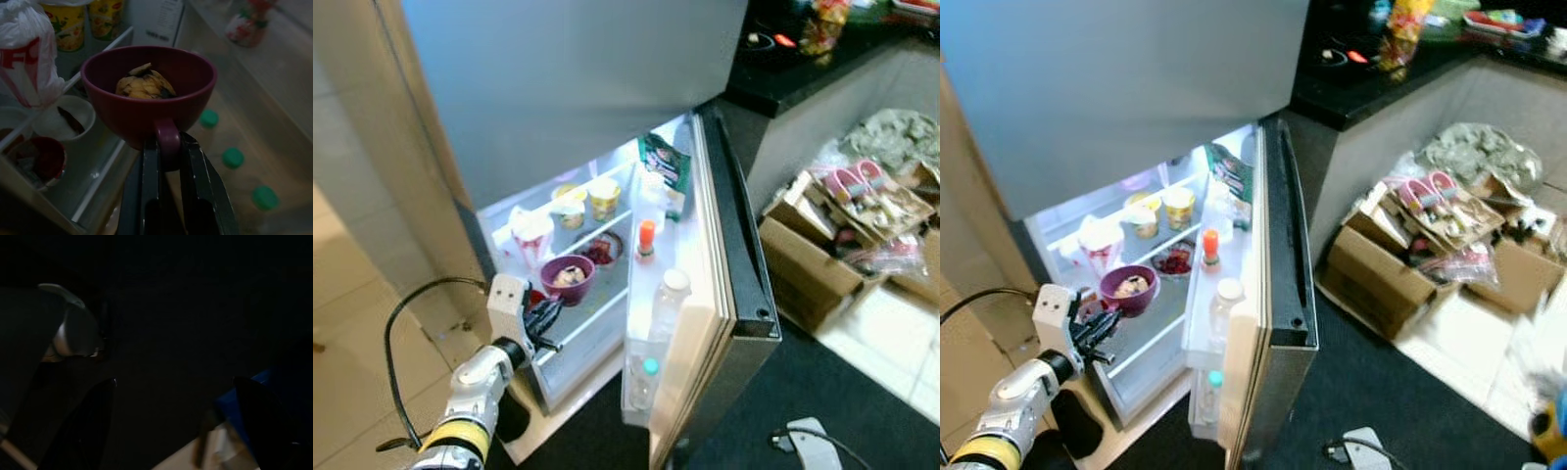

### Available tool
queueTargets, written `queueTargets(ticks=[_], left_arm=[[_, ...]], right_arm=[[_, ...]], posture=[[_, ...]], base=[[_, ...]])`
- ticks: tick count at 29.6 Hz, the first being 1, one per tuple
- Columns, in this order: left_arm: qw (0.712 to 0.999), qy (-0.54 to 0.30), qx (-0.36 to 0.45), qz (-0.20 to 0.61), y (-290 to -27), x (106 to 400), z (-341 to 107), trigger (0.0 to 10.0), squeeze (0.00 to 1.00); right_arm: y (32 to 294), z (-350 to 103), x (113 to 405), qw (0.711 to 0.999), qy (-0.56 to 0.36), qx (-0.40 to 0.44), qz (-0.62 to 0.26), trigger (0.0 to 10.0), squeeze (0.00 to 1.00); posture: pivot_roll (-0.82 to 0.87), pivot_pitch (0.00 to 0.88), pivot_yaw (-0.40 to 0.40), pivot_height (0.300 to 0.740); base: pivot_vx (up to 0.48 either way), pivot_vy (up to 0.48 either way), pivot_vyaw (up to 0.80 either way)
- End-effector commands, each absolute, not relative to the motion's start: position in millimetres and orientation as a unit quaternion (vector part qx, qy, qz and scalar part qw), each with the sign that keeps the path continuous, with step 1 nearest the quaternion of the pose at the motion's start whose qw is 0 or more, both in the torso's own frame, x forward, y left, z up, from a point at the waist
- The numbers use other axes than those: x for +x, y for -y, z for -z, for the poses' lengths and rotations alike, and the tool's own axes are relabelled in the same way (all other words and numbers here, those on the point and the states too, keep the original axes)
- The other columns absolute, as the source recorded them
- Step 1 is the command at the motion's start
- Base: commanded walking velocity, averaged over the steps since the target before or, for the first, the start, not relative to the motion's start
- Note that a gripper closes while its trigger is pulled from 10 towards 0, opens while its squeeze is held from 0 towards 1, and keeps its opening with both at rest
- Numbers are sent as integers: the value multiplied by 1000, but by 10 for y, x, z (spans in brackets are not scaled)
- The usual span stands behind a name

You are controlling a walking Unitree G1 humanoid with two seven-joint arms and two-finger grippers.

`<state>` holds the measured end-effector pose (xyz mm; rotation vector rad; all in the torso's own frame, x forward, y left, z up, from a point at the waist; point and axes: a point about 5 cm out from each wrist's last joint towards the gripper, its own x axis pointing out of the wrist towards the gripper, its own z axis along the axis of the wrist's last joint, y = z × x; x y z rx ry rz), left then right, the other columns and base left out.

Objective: Restocking fridge

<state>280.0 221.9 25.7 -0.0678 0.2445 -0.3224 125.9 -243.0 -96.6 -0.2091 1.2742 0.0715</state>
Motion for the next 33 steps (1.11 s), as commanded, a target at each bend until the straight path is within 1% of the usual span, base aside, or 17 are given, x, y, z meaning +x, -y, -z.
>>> queueTargets(ticks=[1,13,23,33], left_arm=[[981,-104,-27,162,-2170,2840,-295,10000,0],[980,-131,-24,146,-2117,2824,-189,10000,0],[978,-130,-23,160,-2014,2839,-171,10000,0],[978,-126,-24,163,-1989,2857,-181,10000,0]], right_arm=[[2445,956,1276,802,-588,-99,-30,10000,0],[2434,954,1290,804,-585,-99,-31,10000,0],[2416,957,1295,803,-586,-101,-37,10000,0],[2405,960,1297,803,-586,-101,-40,10000,0]], posture=[[-59,0,-3,740],[-58,0,-1,740],[-58,0,1,740],[-59,0,1,740]], base=[[0,0,-681],[0,0,0],[-302,0,0],[-320,0,0]])
